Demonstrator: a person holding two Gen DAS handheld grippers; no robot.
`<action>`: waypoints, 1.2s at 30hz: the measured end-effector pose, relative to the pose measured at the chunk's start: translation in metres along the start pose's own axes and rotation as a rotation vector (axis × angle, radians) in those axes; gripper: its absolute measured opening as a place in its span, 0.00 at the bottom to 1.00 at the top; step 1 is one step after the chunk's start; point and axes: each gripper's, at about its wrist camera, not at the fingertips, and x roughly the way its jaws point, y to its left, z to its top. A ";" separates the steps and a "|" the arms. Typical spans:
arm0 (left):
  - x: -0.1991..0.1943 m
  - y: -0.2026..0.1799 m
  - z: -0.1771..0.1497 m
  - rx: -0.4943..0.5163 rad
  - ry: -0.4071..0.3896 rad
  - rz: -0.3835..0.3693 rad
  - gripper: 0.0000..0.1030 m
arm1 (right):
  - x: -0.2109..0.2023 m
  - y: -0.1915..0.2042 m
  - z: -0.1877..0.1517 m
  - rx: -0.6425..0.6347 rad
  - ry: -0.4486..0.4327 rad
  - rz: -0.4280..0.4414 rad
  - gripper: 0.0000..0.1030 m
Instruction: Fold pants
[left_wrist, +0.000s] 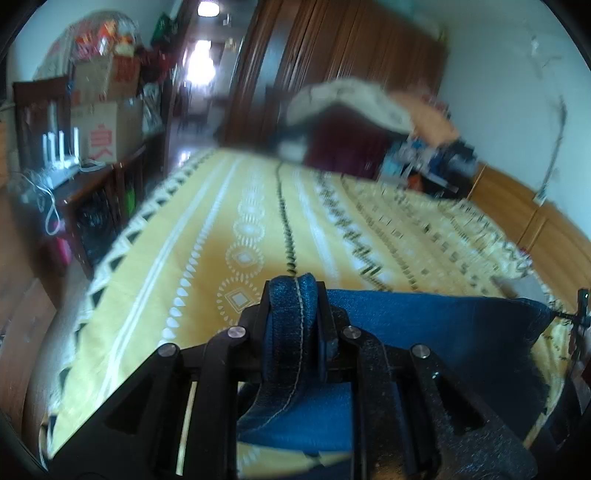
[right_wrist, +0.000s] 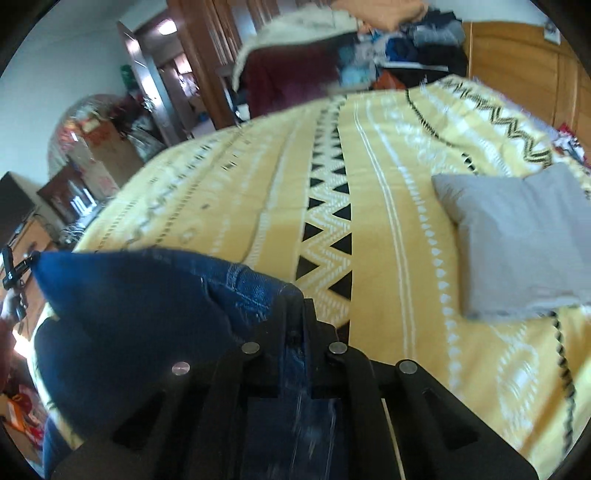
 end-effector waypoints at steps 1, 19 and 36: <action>-0.020 0.000 -0.004 -0.003 -0.019 -0.003 0.18 | -0.017 0.003 -0.009 -0.002 -0.011 0.002 0.07; -0.062 0.076 -0.182 -0.395 0.133 0.129 0.30 | -0.100 0.011 -0.246 0.077 0.282 -0.122 0.03; -0.112 0.041 -0.207 -0.387 0.060 0.082 0.57 | 0.054 0.477 -0.192 -0.553 0.269 0.487 0.39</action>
